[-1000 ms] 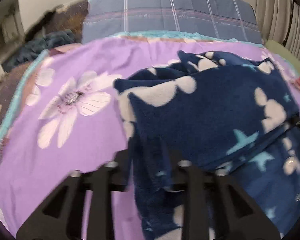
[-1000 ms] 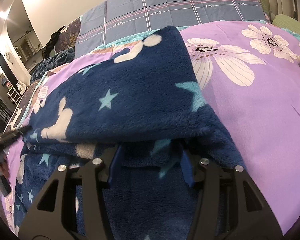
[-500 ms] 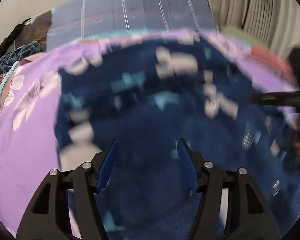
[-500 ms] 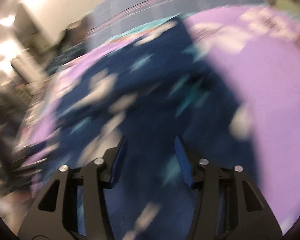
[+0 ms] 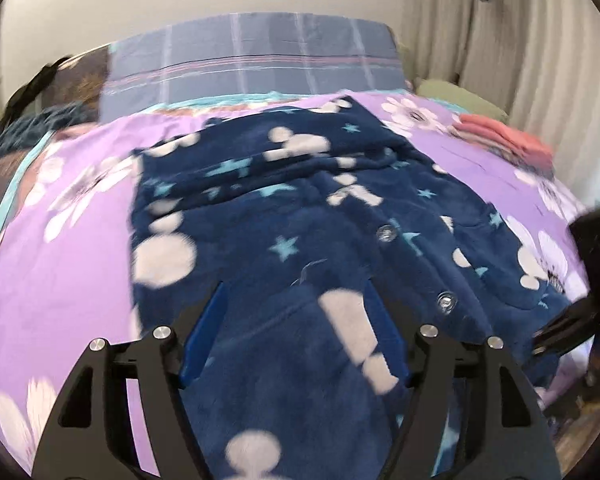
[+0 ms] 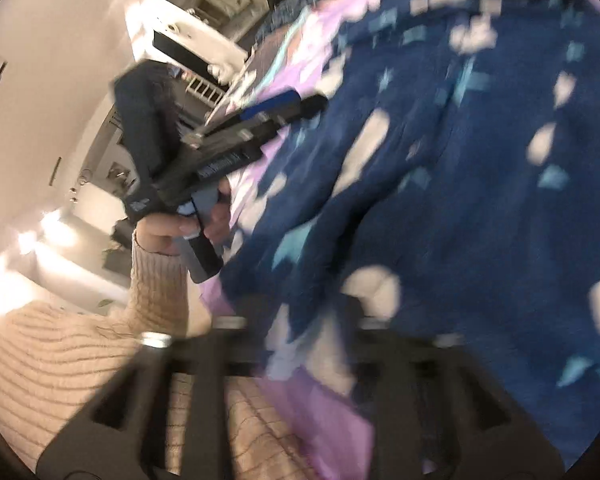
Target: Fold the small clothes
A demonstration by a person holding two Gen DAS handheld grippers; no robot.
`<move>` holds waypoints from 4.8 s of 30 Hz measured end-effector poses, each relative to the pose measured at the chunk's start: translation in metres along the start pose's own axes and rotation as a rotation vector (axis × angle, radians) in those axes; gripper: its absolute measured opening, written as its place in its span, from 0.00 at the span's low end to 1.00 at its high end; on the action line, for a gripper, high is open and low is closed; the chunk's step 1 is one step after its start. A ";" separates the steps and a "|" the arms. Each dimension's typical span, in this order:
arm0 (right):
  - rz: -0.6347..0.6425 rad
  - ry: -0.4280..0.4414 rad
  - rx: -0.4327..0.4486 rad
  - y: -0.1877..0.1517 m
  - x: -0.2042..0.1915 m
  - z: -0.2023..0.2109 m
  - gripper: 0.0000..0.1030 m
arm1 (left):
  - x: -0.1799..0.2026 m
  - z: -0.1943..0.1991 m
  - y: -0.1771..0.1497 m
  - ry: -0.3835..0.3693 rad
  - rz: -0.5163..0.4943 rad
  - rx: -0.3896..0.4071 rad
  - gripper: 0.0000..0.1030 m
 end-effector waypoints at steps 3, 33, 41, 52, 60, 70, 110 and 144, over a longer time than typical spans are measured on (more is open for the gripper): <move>-0.024 0.039 -0.011 0.001 0.002 -0.009 0.62 | -0.019 0.016 -0.018 0.009 0.091 0.015 0.69; -0.474 -0.277 0.475 -0.076 0.093 0.127 0.42 | -0.030 0.029 -0.142 -0.196 0.203 -0.163 0.41; -0.399 -0.098 0.386 -0.041 0.111 0.093 0.55 | -0.032 0.006 -0.120 -0.311 0.232 -0.155 0.59; -0.325 0.023 0.483 -0.033 0.087 0.130 0.10 | -0.026 0.060 -0.083 -0.238 0.201 -0.002 0.12; 0.029 -0.080 0.703 -0.082 -0.048 0.202 0.09 | -0.014 0.204 -0.073 -0.195 0.104 0.298 0.11; 0.036 -0.188 0.701 -0.097 -0.049 0.189 0.11 | -0.017 0.182 -0.090 -0.209 0.145 0.214 0.13; -0.346 -0.309 0.624 0.129 0.165 0.179 0.42 | -0.132 -0.055 0.081 -0.187 0.222 -0.065 0.28; -0.466 -0.242 0.590 0.174 0.222 0.211 0.68 | -0.204 -0.120 0.120 -0.278 0.463 -0.174 0.80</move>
Point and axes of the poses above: each gripper's, at about its wrist camera, not at the fingertips, and z roughly against the way its jaws point, x to its right, y to its top, the point moved 4 cm from there along -z, roughly the way its jaws point, and after that the axes turned 15 degrees about -x, right-handed, at the moved point
